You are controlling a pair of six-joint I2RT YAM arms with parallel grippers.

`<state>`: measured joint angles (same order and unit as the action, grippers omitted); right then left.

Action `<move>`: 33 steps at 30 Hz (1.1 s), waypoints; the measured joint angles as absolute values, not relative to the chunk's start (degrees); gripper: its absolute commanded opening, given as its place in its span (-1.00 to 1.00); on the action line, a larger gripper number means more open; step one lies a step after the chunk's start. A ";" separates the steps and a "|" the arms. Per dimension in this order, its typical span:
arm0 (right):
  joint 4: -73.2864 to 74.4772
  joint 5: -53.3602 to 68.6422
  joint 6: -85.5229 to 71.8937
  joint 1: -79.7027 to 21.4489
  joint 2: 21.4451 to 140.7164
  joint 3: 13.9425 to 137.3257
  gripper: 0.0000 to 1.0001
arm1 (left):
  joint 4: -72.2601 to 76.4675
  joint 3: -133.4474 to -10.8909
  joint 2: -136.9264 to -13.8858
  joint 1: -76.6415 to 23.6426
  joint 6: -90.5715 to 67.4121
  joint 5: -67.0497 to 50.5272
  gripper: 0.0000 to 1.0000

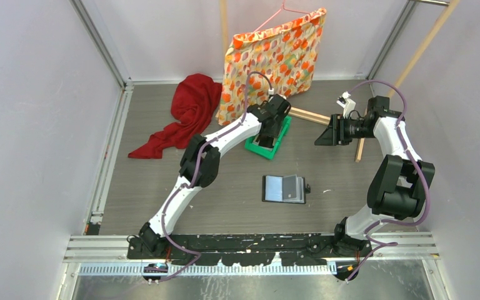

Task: Put the credit cards into the card holder
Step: Pick up the credit card from the storage box.

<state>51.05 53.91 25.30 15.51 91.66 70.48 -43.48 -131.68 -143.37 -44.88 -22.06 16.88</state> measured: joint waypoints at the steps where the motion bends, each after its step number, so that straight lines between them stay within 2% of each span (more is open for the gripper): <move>1: 51.05 53.91 25.30 15.51 91.66 70.48 0.18 | -43.35 -131.63 -143.37 -44.88 -21.45 17.17 0.07; 6: 51.07 53.95 25.30 15.51 91.66 70.48 0.18 | -39.94 -127.42 -141.32 -44.97 -18.50 16.34 0.07; 11: 51.07 54.13 25.30 15.51 91.66 70.48 0.18 | -34.98 -118.89 -136.66 -44.42 -15.64 9.93 0.04; 19: 52.38 54.94 26.81 15.44 91.66 70.50 0.16 | -19.33 -92.42 -118.04 -43.05 -12.75 2.37 0.09; 21: 53.04 54.54 27.49 14.59 91.66 70.87 0.18 | -15.09 -87.77 -112.36 -42.87 -12.45 0.97 0.16; 23: 53.63 52.58 28.16 12.71 91.66 72.20 0.22 | -10.11 -83.18 -106.17 -42.48 -11.94 -0.14 0.35; 25: 54.00 49.15 28.75 8.51 91.74 74.98 0.26 | -4.12 -78.35 -100.31 -41.87 -12.03 -1.26 0.56; 27: 55.16 45.91 29.52 2.85 93.14 80.73 0.26 | 2.00 -73.63 -95.90 -40.97 -13.61 -2.94 0.61; 33: 57.74 40.14 30.00 -8.73 106.48 104.53 0.25 | 15.38 -63.24 -93.91 -33.28 -27.03 -10.96 0.44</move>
